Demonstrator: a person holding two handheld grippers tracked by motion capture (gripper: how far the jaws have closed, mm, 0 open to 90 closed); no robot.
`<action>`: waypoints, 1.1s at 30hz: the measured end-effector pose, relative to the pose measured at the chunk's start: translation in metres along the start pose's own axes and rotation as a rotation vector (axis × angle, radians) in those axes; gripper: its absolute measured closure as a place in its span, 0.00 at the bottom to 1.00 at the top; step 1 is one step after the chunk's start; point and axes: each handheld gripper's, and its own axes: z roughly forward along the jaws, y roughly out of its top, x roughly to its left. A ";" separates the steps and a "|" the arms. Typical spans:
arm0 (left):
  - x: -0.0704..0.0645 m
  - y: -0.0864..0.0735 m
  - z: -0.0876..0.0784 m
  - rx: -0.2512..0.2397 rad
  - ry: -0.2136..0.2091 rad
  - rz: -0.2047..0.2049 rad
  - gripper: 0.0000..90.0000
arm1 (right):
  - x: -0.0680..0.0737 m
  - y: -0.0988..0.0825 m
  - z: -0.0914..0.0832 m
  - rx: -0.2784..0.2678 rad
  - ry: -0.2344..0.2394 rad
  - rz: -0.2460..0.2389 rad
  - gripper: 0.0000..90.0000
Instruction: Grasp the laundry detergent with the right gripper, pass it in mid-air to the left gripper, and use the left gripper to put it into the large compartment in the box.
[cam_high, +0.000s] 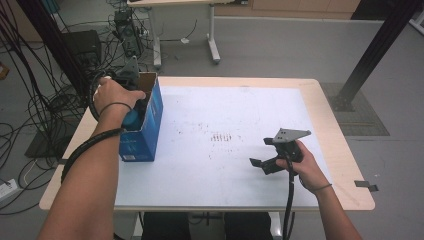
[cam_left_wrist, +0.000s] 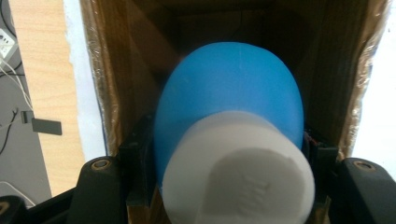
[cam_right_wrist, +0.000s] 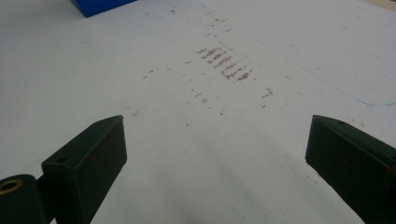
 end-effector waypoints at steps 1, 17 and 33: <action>0.000 -0.001 0.002 -0.003 0.000 -0.002 0.42 | 0.000 0.000 0.000 0.002 0.000 0.001 0.06; -0.003 -0.002 0.006 -0.003 0.014 0.004 0.42 | 0.001 0.001 0.000 -0.001 -0.002 -0.002 0.06; -0.001 -0.002 0.006 -0.001 0.011 -0.001 0.42 | 0.001 0.001 0.000 0.003 -0.004 0.000 0.06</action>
